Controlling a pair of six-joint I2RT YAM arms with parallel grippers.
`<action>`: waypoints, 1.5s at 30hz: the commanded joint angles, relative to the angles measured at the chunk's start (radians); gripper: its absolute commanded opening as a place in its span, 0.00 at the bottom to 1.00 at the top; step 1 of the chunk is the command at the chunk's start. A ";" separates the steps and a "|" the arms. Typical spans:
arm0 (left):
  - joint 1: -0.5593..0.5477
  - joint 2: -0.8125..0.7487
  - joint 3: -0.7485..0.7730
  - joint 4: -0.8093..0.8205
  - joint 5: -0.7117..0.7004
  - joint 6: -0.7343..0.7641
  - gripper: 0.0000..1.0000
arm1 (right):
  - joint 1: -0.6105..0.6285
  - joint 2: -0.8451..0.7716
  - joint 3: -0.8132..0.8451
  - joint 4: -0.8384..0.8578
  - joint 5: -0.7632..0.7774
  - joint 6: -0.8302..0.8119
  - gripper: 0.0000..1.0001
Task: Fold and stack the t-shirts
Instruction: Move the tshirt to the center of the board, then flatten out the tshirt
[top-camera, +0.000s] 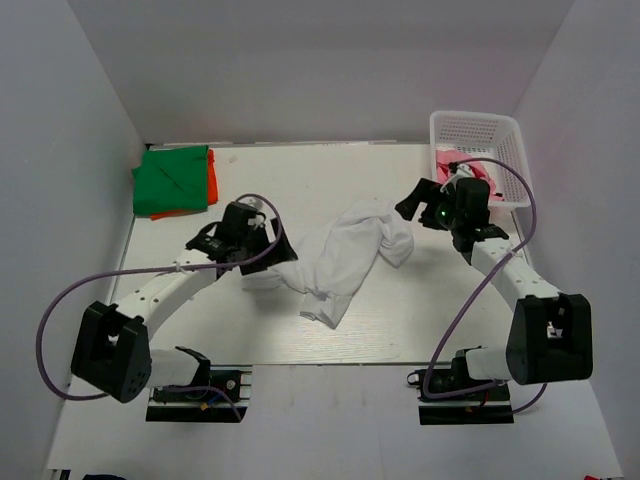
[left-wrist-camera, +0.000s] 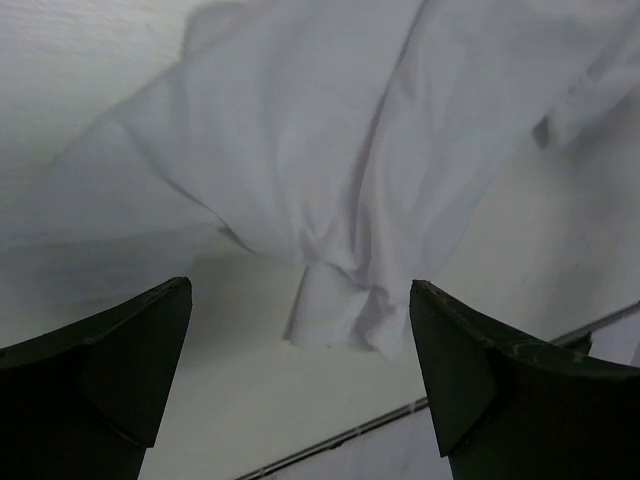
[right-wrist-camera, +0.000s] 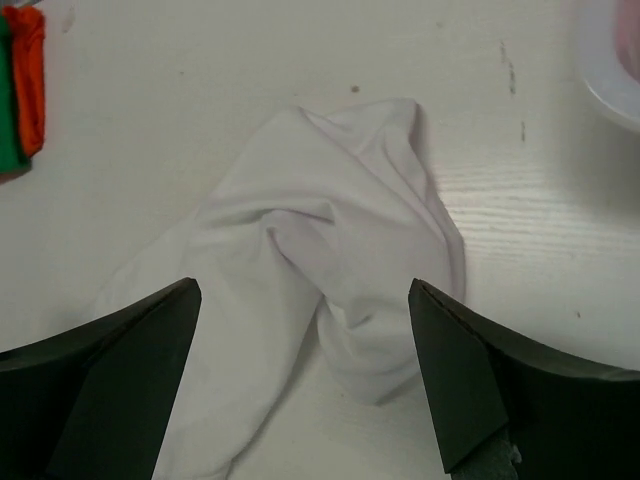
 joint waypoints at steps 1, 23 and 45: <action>-0.099 -0.002 -0.012 -0.005 0.115 0.064 1.00 | 0.000 -0.036 -0.033 -0.147 0.118 0.060 0.90; -0.669 0.361 0.144 -0.129 -0.319 0.096 0.93 | -0.002 -0.229 -0.266 -0.247 0.264 0.006 0.90; -0.627 0.405 0.272 -0.044 -0.735 0.031 0.00 | 0.093 0.173 -0.133 -0.106 0.098 0.017 0.87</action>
